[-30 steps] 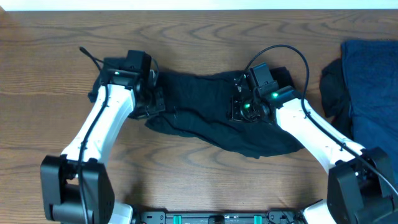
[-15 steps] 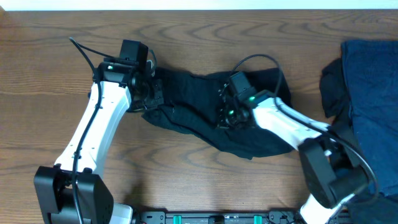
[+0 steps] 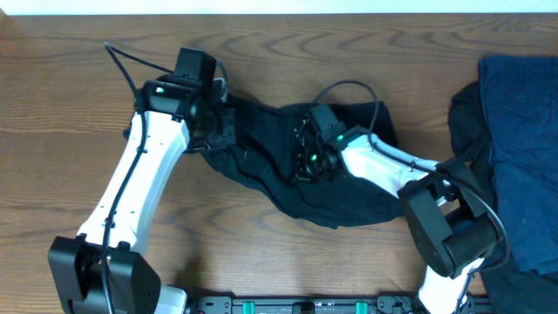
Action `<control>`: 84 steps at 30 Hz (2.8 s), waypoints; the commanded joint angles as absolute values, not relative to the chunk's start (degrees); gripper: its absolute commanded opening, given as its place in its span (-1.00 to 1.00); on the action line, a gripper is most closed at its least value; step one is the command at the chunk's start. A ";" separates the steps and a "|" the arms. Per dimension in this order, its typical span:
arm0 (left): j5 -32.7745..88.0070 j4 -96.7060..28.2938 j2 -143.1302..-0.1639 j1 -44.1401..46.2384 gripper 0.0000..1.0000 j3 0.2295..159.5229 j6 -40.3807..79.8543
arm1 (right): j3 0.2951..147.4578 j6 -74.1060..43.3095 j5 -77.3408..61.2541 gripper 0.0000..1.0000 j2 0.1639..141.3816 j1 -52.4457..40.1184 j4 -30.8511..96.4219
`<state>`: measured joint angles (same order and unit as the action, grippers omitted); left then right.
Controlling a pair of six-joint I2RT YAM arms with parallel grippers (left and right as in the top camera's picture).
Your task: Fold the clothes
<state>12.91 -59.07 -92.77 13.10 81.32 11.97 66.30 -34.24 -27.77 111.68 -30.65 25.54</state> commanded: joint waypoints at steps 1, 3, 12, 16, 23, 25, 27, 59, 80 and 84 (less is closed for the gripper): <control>12.84 -59.55 -91.48 14.57 -0.89 82.83 9.85 | 69.87 -32.51 -28.75 -0.98 109.08 -26.50 25.45; 12.82 -59.96 -91.48 15.38 -0.88 82.87 9.61 | 70.43 -32.51 -28.77 -0.97 109.06 -24.86 24.51; 9.39 -63.07 -91.48 17.89 -0.88 85.95 9.43 | 70.28 -32.53 -25.39 -0.97 111.77 -25.47 20.14; 9.39 -64.93 -91.48 18.09 -0.88 88.23 9.39 | 70.28 -32.73 -23.92 -0.97 114.89 -27.16 18.48; 9.43 -65.52 -91.50 19.25 -0.88 88.88 9.30 | 70.28 -32.69 -23.97 -0.98 122.13 -30.52 11.75; 9.41 -65.76 -91.50 20.56 -0.88 88.88 7.99 | 70.28 -32.69 -23.99 -0.97 123.15 -31.16 10.94; 9.39 -66.11 -91.50 22.31 -0.89 88.88 7.25 | 70.30 -32.67 -24.03 -0.98 123.17 -31.33 10.76; 9.96 -65.01 -91.50 27.05 -0.88 89.60 7.38 | 76.69 -11.00 -10.26 -0.97 102.02 -9.10 58.61; 10.07 -65.08 -92.88 29.98 -0.88 92.62 7.31 | 60.36 -9.78 -7.70 -0.97 102.02 -1.65 46.70; 10.04 -65.08 -94.94 32.16 -0.88 92.62 7.33 | 60.25 -9.76 -7.70 -0.97 102.02 -1.41 46.48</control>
<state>9.47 -65.12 -93.23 30.72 91.05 7.44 60.51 -10.61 -8.16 101.78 -1.83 46.76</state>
